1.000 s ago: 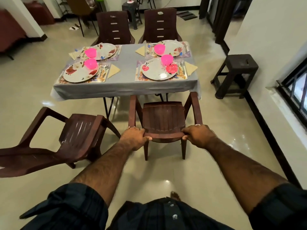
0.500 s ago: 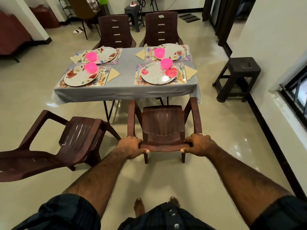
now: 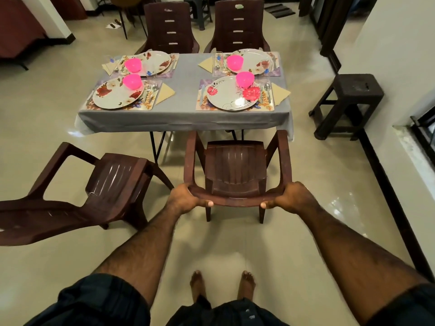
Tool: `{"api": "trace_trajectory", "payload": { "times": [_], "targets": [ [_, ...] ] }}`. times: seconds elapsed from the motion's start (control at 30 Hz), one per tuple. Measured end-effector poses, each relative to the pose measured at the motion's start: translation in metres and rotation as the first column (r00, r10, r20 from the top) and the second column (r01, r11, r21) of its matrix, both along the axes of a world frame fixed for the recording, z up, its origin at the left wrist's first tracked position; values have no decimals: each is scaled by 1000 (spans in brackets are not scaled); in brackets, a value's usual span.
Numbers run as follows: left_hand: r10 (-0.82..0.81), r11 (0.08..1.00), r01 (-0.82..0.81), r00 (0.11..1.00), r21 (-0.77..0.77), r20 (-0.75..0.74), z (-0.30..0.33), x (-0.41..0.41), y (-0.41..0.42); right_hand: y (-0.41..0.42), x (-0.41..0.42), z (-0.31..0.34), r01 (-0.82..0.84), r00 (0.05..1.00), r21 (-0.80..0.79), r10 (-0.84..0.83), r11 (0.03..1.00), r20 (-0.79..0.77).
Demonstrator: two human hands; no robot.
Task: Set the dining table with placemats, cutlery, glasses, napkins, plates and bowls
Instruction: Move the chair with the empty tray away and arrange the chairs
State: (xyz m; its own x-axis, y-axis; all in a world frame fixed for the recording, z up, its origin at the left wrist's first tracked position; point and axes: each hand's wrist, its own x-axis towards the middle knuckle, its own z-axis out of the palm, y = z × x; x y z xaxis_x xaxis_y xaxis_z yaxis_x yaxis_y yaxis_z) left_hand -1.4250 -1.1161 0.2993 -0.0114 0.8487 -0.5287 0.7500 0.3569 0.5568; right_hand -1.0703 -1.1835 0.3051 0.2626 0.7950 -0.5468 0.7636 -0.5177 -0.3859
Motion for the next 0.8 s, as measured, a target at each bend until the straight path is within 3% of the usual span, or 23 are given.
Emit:
{"api": "trace_trajectory", "payload": {
  "times": [0.53, 0.8],
  "targets": [
    [-23, 1000, 23, 1000, -9, -8, 4, -7, -3, -14, -9, 7, 15, 999, 5, -15, 1000, 37],
    [-17, 998, 19, 999, -66, 32, 7, -19, 2, -28, -7, 46, 106, 980, 19, -101, 994, -172]
  ]
}}
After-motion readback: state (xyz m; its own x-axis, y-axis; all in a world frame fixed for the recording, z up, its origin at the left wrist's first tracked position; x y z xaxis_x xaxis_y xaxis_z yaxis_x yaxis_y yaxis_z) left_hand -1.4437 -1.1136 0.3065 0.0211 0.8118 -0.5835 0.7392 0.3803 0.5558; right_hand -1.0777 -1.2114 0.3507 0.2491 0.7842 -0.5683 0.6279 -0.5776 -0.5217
